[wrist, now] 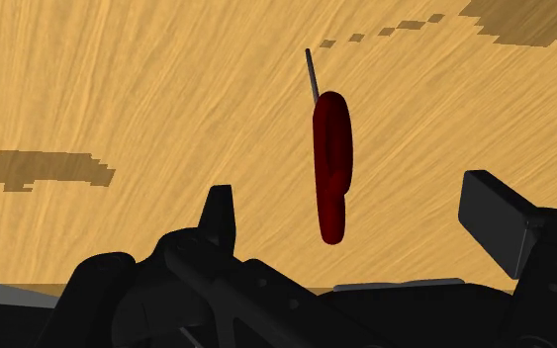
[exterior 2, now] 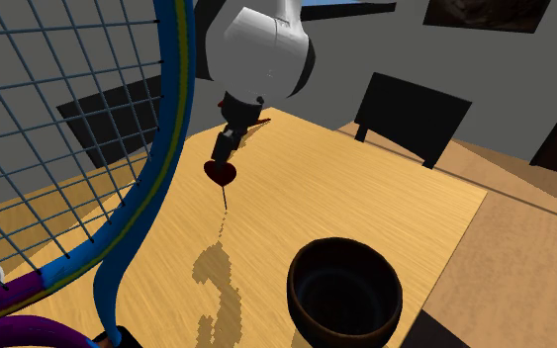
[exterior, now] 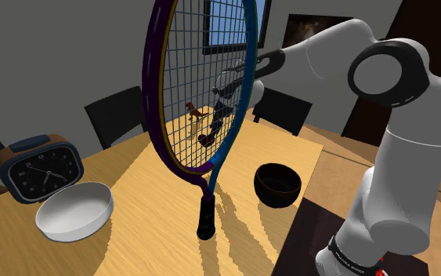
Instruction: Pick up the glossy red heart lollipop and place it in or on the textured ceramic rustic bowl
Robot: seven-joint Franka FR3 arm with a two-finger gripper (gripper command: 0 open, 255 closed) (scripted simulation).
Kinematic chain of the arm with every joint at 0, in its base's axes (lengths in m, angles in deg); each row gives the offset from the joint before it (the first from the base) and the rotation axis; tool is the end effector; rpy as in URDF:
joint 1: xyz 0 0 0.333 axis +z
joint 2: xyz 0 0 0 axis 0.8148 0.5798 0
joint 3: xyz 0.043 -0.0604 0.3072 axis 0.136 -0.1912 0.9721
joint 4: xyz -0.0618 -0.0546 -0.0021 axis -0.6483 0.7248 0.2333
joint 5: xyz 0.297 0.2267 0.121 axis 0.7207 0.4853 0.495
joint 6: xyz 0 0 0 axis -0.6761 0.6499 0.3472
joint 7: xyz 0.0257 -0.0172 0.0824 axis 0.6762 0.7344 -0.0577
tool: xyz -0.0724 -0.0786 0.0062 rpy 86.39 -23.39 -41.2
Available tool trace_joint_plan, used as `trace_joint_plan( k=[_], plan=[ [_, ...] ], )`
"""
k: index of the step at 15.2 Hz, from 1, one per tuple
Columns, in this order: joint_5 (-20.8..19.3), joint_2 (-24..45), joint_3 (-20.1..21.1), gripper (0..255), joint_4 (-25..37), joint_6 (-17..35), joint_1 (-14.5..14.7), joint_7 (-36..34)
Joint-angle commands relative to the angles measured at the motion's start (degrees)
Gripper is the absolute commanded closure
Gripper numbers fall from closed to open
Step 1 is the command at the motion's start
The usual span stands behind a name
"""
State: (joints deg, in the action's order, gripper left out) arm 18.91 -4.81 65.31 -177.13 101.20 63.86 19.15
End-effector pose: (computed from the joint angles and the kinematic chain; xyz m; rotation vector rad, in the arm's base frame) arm 0.5932 -0.0863 0.3982 -2.8068 -0.9929 -0.5357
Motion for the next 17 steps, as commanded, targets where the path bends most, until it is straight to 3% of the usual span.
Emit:
trace_joint_plan(
  k=[1,6,7,17],
  plan=[
    [0.2,0.2,0.1,0,0.0,0.3,0.0,0.2],
    [0.2,0.2,0.1,0,0.0,0.2,0.0,0.1],
    [0.2,0.2,0.1,255,0.0,0.2,0.0,0.1],
    [-0.2,-0.1,0.0,255,0.3,-0.3,0.0,-0.3]
  ],
)
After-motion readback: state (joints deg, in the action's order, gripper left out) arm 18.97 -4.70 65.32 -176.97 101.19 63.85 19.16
